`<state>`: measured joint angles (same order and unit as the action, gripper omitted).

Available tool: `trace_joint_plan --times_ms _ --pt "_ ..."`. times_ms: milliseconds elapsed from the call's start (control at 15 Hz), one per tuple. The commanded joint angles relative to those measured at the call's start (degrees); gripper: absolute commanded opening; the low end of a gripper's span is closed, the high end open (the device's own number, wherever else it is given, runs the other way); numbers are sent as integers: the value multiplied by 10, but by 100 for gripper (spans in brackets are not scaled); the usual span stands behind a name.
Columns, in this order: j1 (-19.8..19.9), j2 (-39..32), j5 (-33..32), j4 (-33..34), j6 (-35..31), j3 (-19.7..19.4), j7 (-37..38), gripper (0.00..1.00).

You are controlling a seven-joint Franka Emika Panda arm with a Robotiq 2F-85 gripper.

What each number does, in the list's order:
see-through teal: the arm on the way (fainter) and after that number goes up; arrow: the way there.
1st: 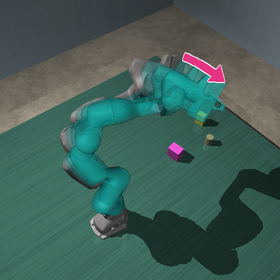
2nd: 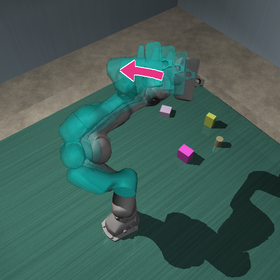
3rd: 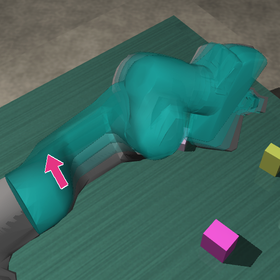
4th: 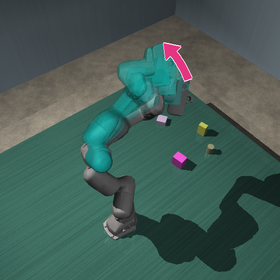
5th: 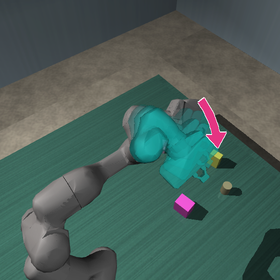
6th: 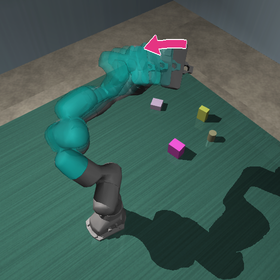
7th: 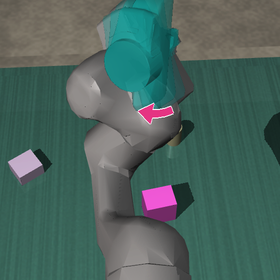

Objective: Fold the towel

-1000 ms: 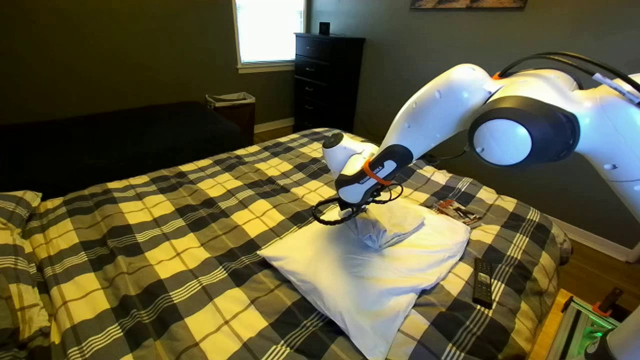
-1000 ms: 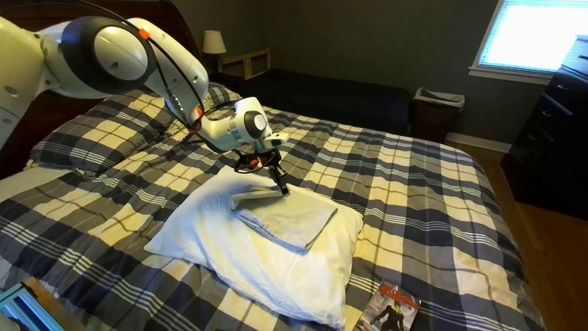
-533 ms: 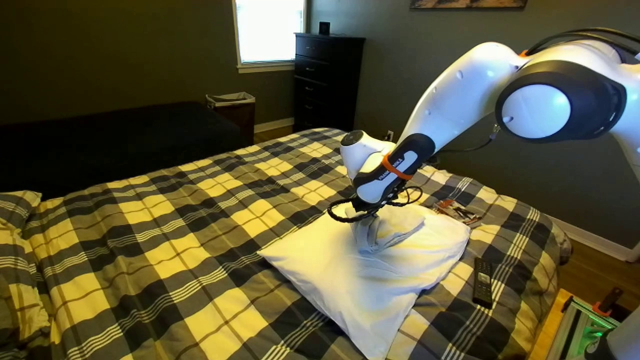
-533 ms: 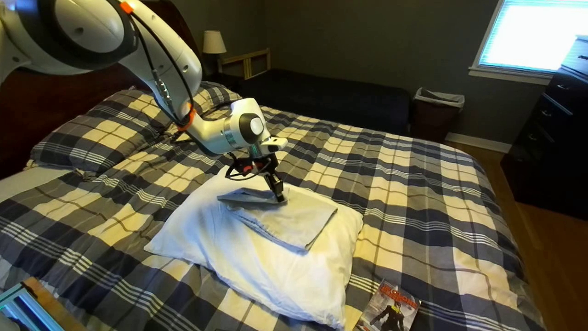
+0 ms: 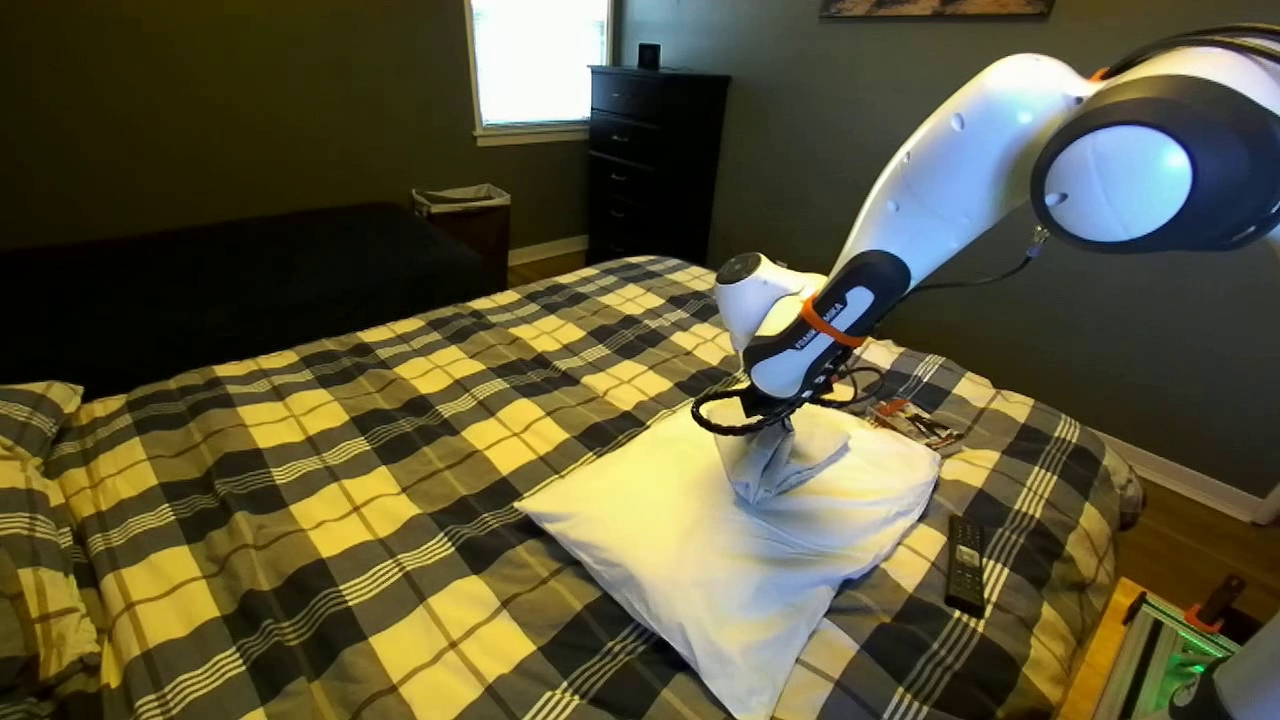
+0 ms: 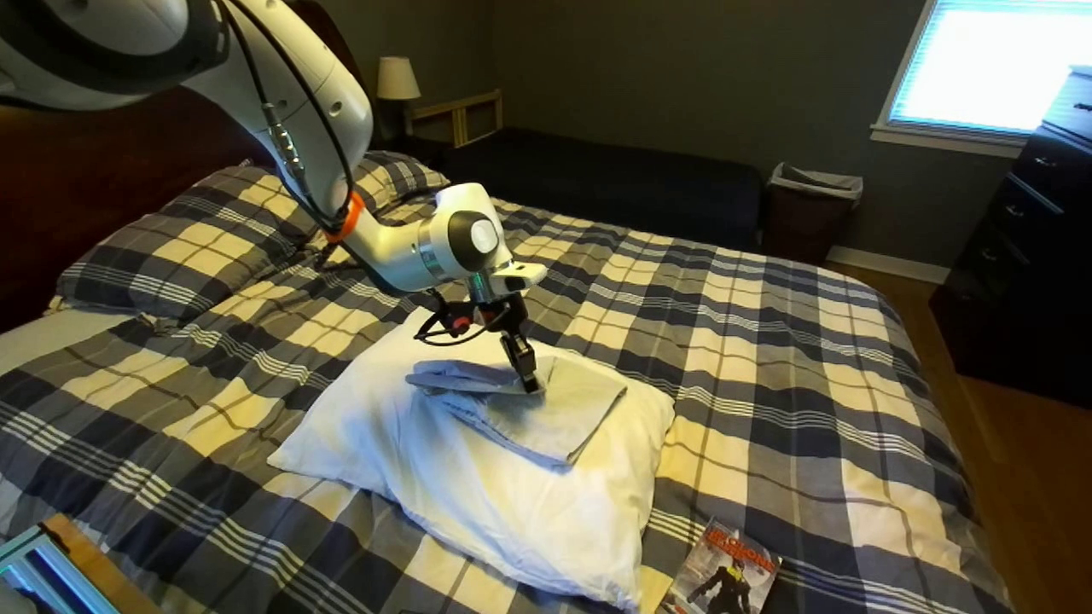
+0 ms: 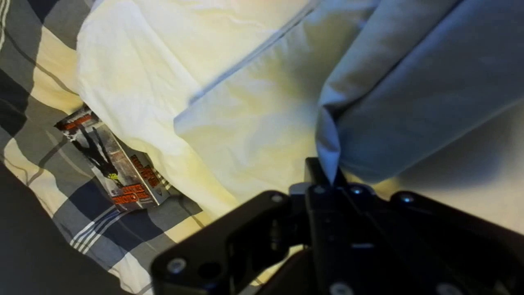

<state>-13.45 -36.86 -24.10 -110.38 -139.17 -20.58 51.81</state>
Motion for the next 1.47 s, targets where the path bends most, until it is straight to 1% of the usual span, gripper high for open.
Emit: trace_joint_plan --times_ms 0,400,733,933,1133,1400 --pt "10 12 -26 -29 -19 -4 18 1" --pt "19 15 -47 -39 -27 -16 32 1" --pt "30 10 -40 -35 -13 -16 28 1" --pt "41 8 -31 -38 -12 -14 27 1" --pt "44 11 -36 -42 -12 -18 35 1" --pt "54 6 -29 -39 -7 -14 32 1"
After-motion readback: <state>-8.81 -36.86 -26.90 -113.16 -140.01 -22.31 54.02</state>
